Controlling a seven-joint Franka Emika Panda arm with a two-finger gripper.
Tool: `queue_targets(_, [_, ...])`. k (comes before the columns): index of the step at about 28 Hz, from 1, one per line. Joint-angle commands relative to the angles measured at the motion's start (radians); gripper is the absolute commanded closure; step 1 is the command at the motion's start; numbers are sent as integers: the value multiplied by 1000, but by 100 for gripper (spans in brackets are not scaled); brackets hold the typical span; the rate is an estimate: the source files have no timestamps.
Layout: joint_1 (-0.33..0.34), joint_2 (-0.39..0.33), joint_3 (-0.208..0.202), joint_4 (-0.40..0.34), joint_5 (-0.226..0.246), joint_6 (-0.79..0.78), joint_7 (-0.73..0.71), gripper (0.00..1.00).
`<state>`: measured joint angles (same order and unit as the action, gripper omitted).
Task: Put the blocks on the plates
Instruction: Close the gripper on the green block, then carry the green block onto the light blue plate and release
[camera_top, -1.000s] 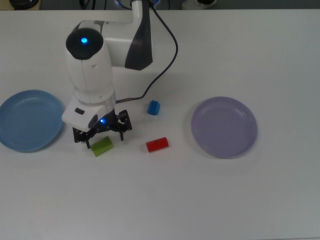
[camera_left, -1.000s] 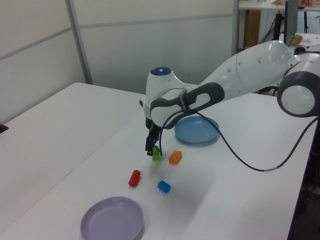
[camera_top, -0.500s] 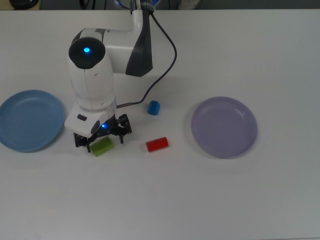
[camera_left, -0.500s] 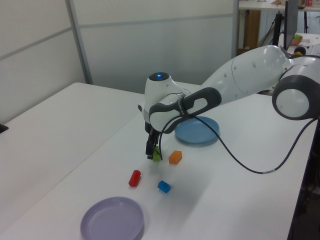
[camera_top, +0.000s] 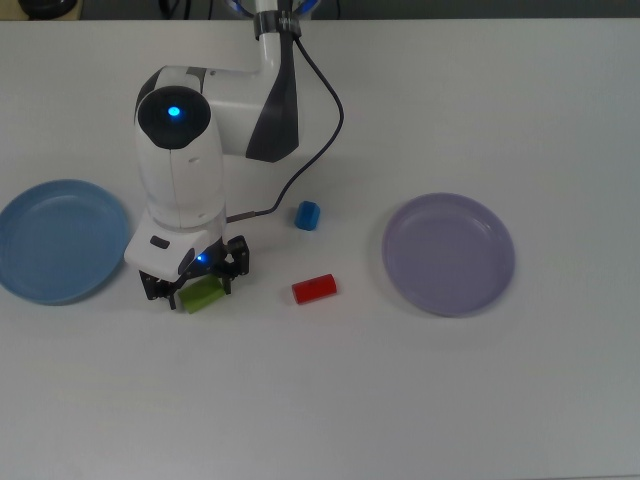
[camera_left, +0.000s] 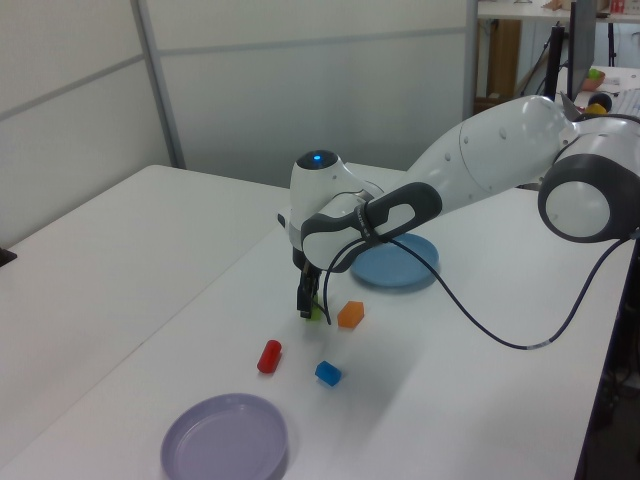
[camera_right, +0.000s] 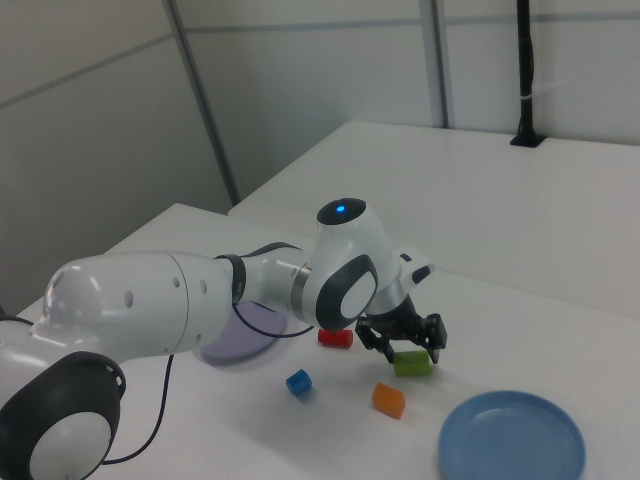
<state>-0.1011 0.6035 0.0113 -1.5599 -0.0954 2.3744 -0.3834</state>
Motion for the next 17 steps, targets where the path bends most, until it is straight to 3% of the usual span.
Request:
queue_targets(1, [6, 15, -7, 20, -15, 16, -12, 53])
queue_targets(6, [8, 12, -8, 18, -26, 14, -12, 68])
queue_targets(11, [-5, -27, -10, 18, -15, 0, -9, 68])
queue_targets(17, [-66, -112, -8, 18, 23, -89, -12, 68])
